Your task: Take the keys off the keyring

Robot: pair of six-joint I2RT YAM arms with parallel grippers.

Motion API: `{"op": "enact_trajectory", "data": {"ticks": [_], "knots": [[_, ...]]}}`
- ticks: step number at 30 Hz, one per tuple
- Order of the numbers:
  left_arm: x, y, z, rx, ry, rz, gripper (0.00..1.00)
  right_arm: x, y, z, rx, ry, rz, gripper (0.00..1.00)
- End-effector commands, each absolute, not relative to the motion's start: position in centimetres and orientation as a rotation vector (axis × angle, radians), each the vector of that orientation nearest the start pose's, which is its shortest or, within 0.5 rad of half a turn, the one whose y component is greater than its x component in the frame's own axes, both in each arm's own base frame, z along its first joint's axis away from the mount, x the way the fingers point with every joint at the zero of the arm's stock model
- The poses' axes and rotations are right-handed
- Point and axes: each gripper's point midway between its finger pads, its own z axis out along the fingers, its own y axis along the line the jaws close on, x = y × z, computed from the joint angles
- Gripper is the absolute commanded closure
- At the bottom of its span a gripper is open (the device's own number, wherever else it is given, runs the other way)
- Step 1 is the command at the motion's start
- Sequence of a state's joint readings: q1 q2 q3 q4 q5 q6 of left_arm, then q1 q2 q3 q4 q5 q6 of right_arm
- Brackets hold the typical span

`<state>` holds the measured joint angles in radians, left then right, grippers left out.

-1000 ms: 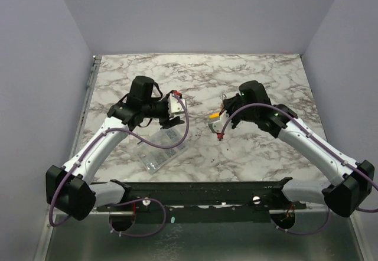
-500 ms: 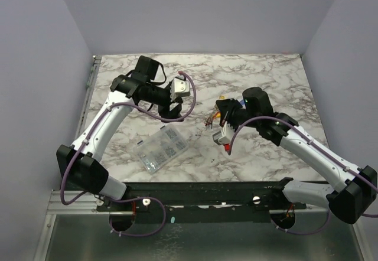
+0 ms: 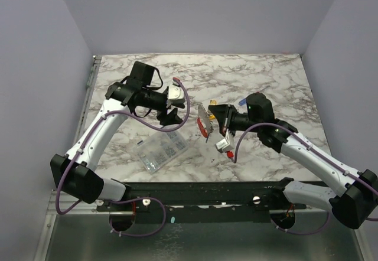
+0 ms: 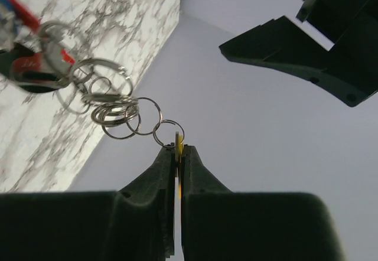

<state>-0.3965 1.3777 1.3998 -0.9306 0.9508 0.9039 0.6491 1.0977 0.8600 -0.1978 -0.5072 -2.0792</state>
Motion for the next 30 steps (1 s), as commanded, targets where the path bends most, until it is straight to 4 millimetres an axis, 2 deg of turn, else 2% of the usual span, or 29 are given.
{"op": "enact_trajectory", "data": {"ticks": [1,9,14,19,24,30], "knots": [[24.2,-24.5,27.8,1.626,1.304,-0.897,0.38,24.6,29.5,30.4,-1.829,-0.374,-0.624,1.00],[24.1,-24.9,27.7,1.671,1.203,-0.889,0.49,23.3,30.5,30.7,-1.738,-0.500,-0.627,0.99],[23.5,-25.4,27.5,1.675,1.151,-0.951,0.52,21.9,31.0,30.9,-1.657,-0.584,-0.609,0.99],[22.7,-26.1,26.0,1.700,1.143,-1.009,0.53,20.8,31.4,30.9,-1.591,-0.658,-0.596,1.00],[21.2,-27.0,25.2,1.730,1.130,-1.067,0.55,20.4,31.6,31.0,-1.564,-0.688,-0.593,0.99],[20.6,-27.6,25.5,1.721,1.116,-1.128,0.60,20.2,31.6,30.7,-1.556,-0.704,-0.590,0.99]]}}
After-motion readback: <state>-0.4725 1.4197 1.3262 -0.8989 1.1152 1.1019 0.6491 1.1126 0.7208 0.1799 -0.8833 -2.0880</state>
